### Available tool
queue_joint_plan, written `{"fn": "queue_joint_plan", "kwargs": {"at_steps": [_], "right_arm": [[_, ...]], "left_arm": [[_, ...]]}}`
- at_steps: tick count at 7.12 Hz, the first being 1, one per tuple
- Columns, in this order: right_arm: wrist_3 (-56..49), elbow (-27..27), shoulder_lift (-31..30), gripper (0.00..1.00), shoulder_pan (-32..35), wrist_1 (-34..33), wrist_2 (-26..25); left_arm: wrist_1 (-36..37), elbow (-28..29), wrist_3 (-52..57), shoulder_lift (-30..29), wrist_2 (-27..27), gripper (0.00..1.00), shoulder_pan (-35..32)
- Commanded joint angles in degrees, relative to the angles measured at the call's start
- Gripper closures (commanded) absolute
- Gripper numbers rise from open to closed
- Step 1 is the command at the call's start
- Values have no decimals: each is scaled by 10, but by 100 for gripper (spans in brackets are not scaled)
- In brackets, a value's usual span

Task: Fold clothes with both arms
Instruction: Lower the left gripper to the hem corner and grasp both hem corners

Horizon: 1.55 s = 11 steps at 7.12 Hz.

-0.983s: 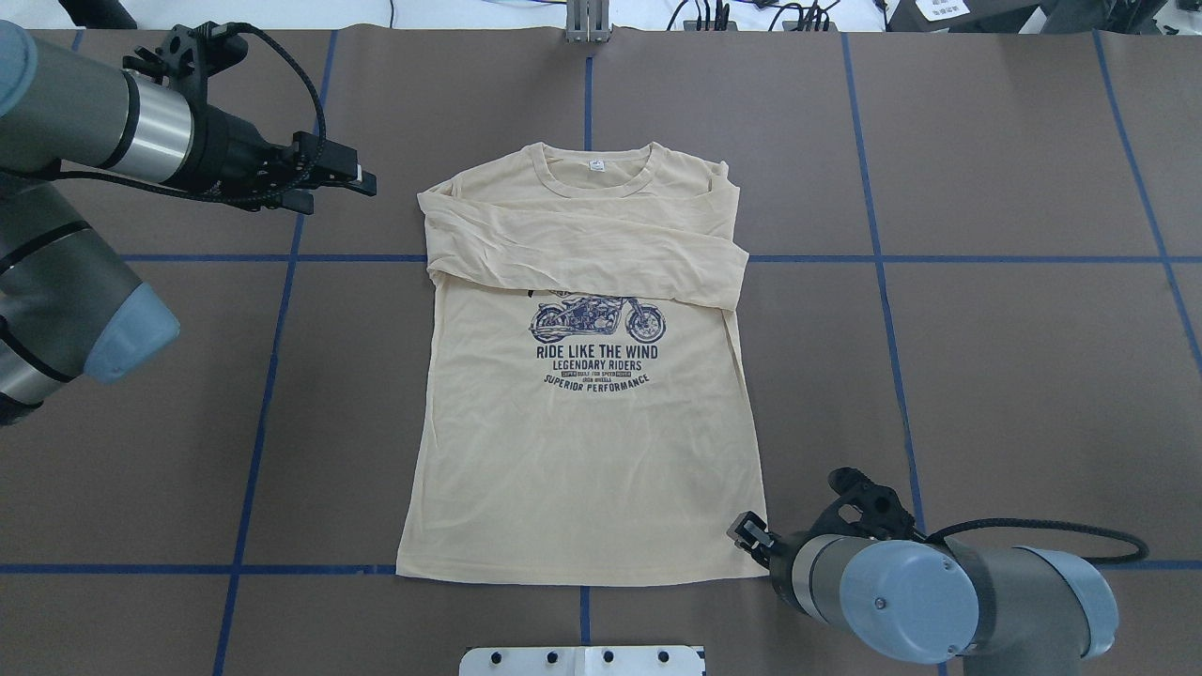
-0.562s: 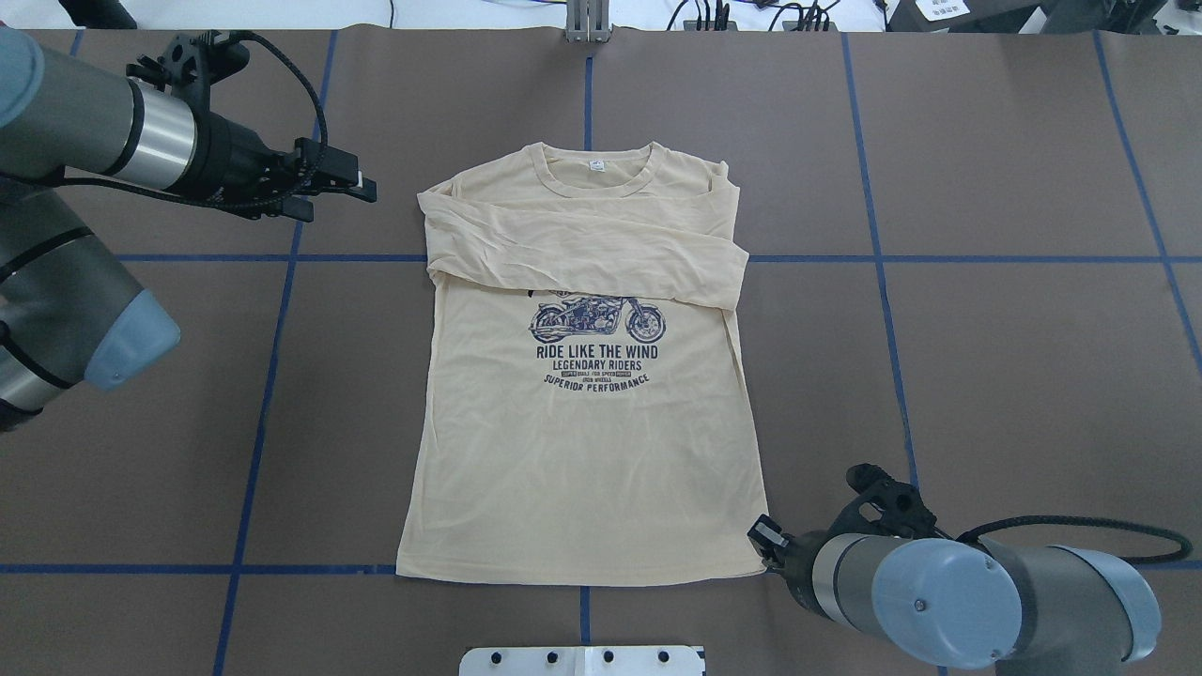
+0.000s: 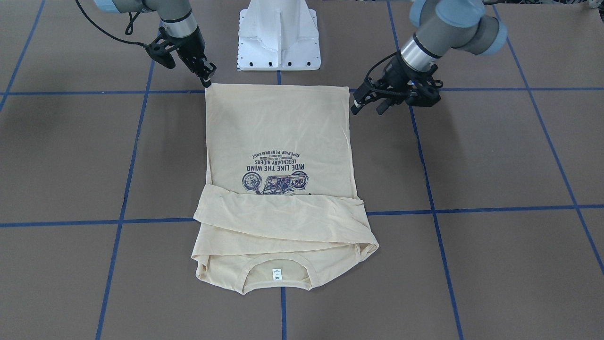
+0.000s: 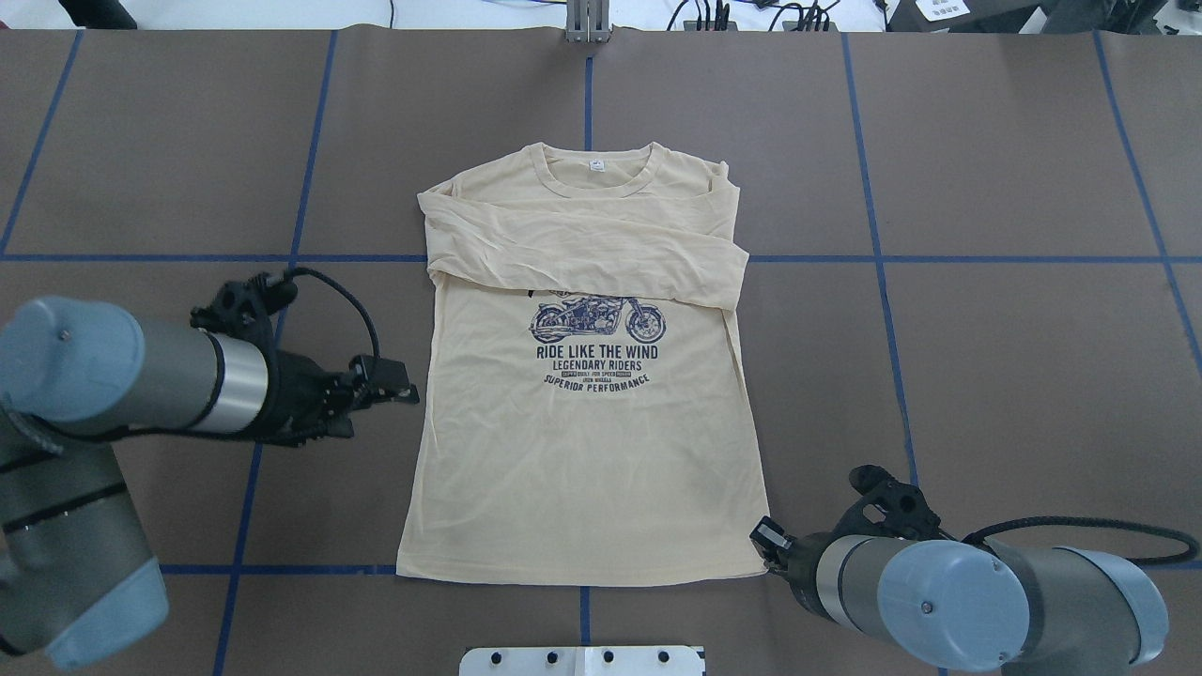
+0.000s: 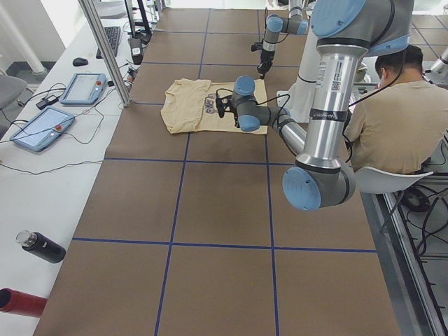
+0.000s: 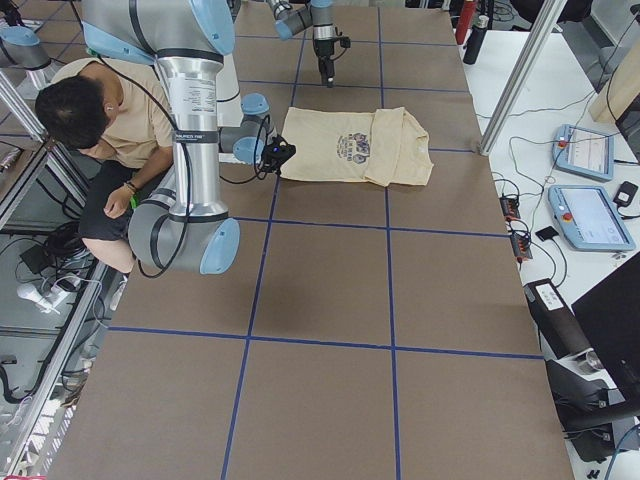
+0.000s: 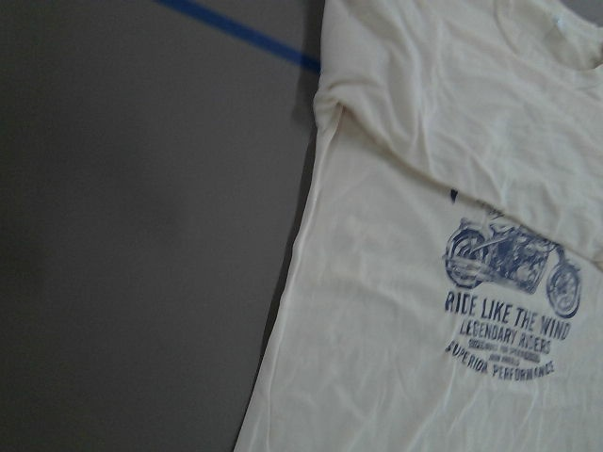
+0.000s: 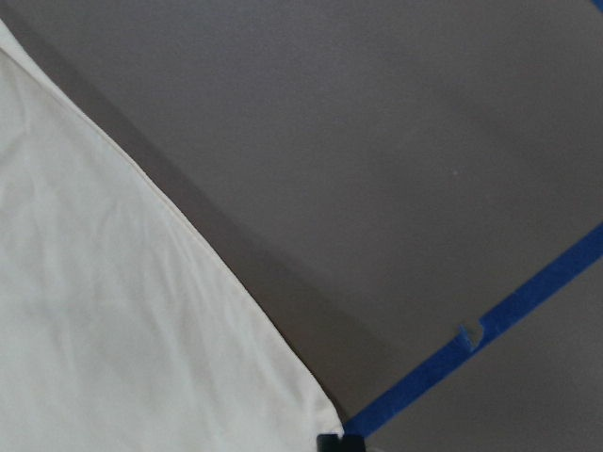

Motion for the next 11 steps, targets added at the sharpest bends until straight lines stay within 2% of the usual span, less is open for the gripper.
{"fn": "queue_joint_plan", "kwargs": {"at_steps": [1,2,4,5,7,8,9,10,11], "right_arm": [[1,5,0,100,0,1,0],[1,5,0,100,0,1,0],[1,7,0,100,0,1,0],[1,7,1,100,0,1,-1],[1,7,1,100,0,0,-1],[1,7,0,100,0,1,-1],[1,7,0,100,0,0,-1],[1,7,0,100,0,0,-1],[1,8,0,100,0,1,-1]], "left_arm": [[78,-13,-72,1,69,19,127],[79,-7,-87,1,87,31,149],[80,0,-87,3,87,35,152],[80,0,-87,5,87,41,152],[80,1,-86,9,87,43,152],[80,4,-87,9,87,53,152],[80,5,-87,9,87,58,153],[80,5,-87,9,87,94,154],[80,4,-83,9,85,100,153]]}}
